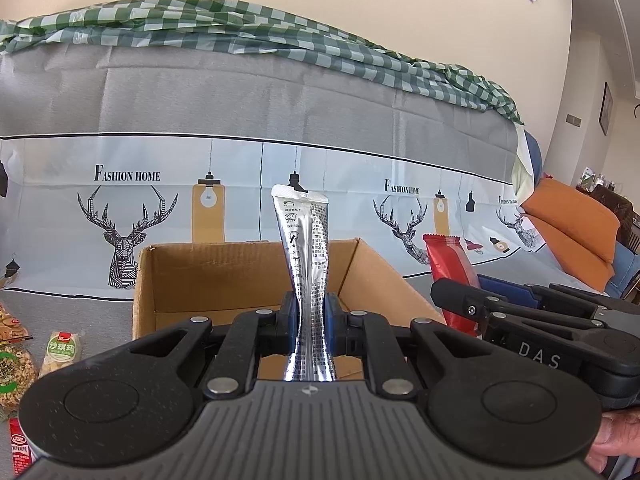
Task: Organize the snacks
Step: 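Carry the silver stick pack and red bar with both tools over the box, then open both tools to drop the silver pack and red bar into the box, then move both tools back down toward the remaining snacks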
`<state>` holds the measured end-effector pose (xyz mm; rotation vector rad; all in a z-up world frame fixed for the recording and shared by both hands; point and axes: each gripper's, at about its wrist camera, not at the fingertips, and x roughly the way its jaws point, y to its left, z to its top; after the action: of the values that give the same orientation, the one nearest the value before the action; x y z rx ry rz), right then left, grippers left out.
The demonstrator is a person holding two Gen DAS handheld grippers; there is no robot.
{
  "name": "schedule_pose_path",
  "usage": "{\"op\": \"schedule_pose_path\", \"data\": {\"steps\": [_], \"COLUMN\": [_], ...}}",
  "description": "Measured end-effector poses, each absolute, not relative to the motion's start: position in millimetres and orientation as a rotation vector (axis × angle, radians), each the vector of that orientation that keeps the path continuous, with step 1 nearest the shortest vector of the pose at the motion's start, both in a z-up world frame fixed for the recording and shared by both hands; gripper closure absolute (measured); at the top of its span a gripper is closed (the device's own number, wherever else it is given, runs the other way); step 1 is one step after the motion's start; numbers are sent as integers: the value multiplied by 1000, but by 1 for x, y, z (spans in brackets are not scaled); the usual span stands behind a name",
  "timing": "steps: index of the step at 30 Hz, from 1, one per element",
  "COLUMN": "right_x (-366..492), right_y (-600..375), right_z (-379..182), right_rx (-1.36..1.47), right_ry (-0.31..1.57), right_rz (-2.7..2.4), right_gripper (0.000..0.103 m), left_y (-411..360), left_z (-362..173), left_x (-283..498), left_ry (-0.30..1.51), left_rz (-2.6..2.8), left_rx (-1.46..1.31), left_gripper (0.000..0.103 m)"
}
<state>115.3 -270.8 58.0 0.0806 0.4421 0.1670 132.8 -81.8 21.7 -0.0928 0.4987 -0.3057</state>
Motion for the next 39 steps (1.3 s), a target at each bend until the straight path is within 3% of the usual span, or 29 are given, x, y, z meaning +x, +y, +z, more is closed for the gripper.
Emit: {"op": "schedule_pose_path", "data": {"steps": [19,21,22,23,32,39], "right_x": [117,119,120,120,125,122], "right_y": [-270,-269,-267,-266,-246,-199], "right_z": [55,53,52,51,58,62], "right_rx": [77,75,71,69,93,56], "right_ry": [455,479,487,489,475,457], "right_rz": [179,188,184,183,173,232], "right_gripper": [59,57,51,49,42,42], "left_y": [-84,-86,-87,-87,-51,3], "left_z": [22,21,21,22,32,40], "left_x": [135,136,135,134,126,121], "left_ry": [522,538,530,519,489,517], "left_rz": [-342,-355,-347,-338,-270,-191], "left_rx": [-113,-112,-103,-95,-107,-162], "left_gripper": [87,75,70,69,69,77]}}
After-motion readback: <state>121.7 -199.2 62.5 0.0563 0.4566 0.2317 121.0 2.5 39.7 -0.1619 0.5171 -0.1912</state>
